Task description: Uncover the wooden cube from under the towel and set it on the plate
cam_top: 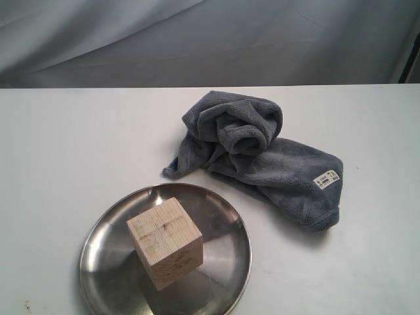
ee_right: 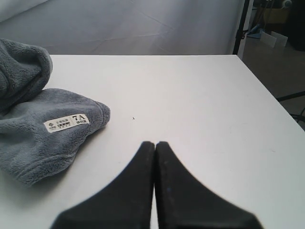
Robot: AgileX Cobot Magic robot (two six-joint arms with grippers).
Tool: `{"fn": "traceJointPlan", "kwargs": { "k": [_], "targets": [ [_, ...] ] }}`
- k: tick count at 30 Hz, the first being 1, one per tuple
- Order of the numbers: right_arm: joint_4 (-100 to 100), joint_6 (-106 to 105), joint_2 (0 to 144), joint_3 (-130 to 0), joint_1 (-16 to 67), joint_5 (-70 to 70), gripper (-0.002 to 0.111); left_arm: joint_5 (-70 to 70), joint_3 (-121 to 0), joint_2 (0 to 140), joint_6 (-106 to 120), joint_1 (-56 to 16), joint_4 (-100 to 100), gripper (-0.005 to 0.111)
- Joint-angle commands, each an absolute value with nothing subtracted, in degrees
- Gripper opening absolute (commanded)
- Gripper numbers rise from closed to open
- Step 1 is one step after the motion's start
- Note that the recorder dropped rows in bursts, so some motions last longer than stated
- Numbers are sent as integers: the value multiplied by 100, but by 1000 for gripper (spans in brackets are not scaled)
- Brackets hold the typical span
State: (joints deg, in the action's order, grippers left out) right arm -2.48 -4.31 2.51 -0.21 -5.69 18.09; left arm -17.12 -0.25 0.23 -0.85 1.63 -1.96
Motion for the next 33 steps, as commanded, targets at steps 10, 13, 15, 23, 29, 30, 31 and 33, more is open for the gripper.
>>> {"fn": "traceJointPlan", "kwargs": {
  "k": [10, 13, 15, 23, 29, 30, 31, 33],
  "targets": [
    [-250, -406, 231, 0, -564, 1753, 0, -1674, 0, 0, -122, 170, -211, 0],
    [-250, -406, 231, 0, -564, 1753, 0, -1674, 0, 0, -122, 103, -211, 0],
    [-250, -406, 231, 0, -564, 1753, 0, -1674, 0, 0, -122, 114, -211, 0],
    [-250, -406, 231, 0, -564, 1753, 0, -1647, 0, 0, -122, 114, -211, 0],
    [-250, -406, 231, 0, -564, 1753, 0, -1647, 0, 0, -122, 114, -211, 0],
    [-250, -406, 231, 0, -564, 1753, 0, -1647, 0, 0, -122, 114, -211, 0],
    [-250, -406, 231, 0, -564, 1753, 0, -1647, 0, 0, -122, 114, -211, 0],
    [-250, -406, 231, 0, -564, 1753, 0, -1647, 0, 0, -122, 114, -211, 0]
  ]
}}
